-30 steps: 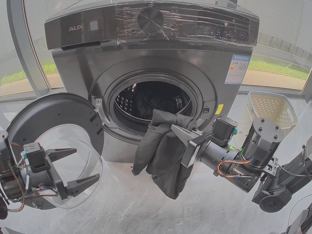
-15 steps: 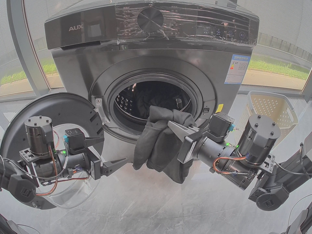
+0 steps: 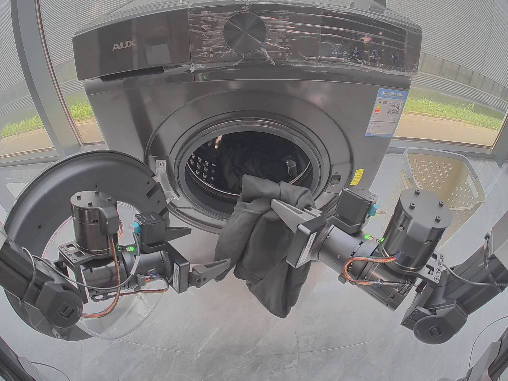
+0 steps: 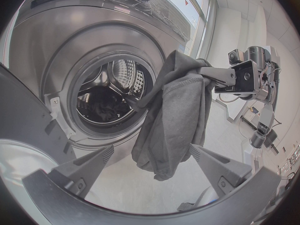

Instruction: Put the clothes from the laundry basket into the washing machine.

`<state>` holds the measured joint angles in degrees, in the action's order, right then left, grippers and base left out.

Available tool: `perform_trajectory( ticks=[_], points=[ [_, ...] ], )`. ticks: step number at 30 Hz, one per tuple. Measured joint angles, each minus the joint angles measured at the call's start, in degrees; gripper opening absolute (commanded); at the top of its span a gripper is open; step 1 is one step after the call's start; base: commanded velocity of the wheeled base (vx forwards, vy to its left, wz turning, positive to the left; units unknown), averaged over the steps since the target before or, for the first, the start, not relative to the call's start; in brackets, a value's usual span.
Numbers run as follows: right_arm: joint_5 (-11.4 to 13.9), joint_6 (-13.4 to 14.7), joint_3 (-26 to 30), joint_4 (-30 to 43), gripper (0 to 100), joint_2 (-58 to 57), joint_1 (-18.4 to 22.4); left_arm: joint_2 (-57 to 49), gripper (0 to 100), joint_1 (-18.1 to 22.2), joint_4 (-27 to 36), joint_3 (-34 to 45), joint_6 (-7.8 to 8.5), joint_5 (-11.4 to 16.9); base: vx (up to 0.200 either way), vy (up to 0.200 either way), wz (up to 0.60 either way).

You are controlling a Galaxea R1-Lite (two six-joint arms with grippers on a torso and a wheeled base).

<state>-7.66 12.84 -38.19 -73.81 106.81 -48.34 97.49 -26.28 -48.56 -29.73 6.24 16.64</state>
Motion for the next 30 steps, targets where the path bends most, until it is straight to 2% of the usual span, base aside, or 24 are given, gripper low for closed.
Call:
perform_trajectory(
  ticks=[16, 30],
  points=[
    [-0.1, 0.0, 0.1, 0.0, 0, 0.2, -0.5, 8.2, 100, -1.9, -6.0, -4.6, -0.67, -2.5, 0.000, 0.000, 0.00],
    [-0.1, -0.1, 0.0, -0.1, 0, 1.3, 0.0, 11.0, 100, -5.8, -7.8, -5.0, -0.52, 0.3, 0.000, 0.000, 0.00]
  ],
)
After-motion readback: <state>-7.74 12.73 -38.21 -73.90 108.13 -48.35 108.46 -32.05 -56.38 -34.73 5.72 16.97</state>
